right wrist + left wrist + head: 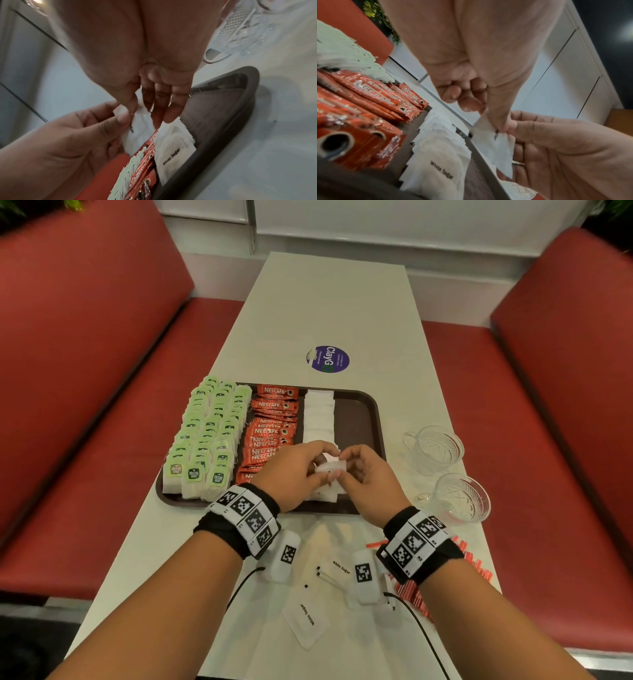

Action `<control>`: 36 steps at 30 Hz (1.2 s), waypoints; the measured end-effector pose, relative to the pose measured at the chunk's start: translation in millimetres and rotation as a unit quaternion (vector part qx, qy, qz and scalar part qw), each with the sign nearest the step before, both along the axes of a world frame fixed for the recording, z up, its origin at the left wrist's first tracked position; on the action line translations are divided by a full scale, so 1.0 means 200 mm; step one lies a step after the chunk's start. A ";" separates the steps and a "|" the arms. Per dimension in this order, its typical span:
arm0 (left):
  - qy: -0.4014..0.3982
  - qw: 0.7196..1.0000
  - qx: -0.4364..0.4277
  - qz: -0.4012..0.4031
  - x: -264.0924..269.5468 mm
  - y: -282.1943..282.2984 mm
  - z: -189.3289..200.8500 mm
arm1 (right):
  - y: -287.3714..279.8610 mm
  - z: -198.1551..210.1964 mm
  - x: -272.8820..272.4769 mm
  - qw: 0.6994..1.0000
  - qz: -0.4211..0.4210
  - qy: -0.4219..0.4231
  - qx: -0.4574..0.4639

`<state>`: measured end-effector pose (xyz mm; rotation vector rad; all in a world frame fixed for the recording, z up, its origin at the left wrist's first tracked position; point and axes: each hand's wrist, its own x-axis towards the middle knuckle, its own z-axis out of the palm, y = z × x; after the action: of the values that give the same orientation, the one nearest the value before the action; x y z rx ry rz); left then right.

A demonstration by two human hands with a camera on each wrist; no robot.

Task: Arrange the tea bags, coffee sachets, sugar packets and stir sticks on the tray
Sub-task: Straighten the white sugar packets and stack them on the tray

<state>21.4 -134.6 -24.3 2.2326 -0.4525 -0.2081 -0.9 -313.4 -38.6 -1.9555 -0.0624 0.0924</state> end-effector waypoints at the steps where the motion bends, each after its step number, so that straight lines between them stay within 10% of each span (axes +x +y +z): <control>1: 0.009 1.000 -0.016 -0.001 0.00 0.00 -0.01 | 0.00 0.00 0.00 1.000 0.002 0.005 0.013; 9: 0.031 0.991 0.117 0.064 -0.02 0.05 -0.05 | -0.02 -0.03 0.03 0.992 -0.034 0.016 -0.122; 15: 0.014 0.967 0.239 0.085 -0.02 0.01 -0.12 | -0.03 -0.11 0.05 0.921 0.088 0.054 -0.376; 36: -0.017 0.938 0.311 0.153 0.17 -0.03 -0.10 | 0.05 -0.08 0.26 0.933 0.079 0.097 -0.336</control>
<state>54.9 -141.0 -45.0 2.8924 -0.0425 -0.1607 50.6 -304.2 -55.0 -2.6128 -0.0614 0.4647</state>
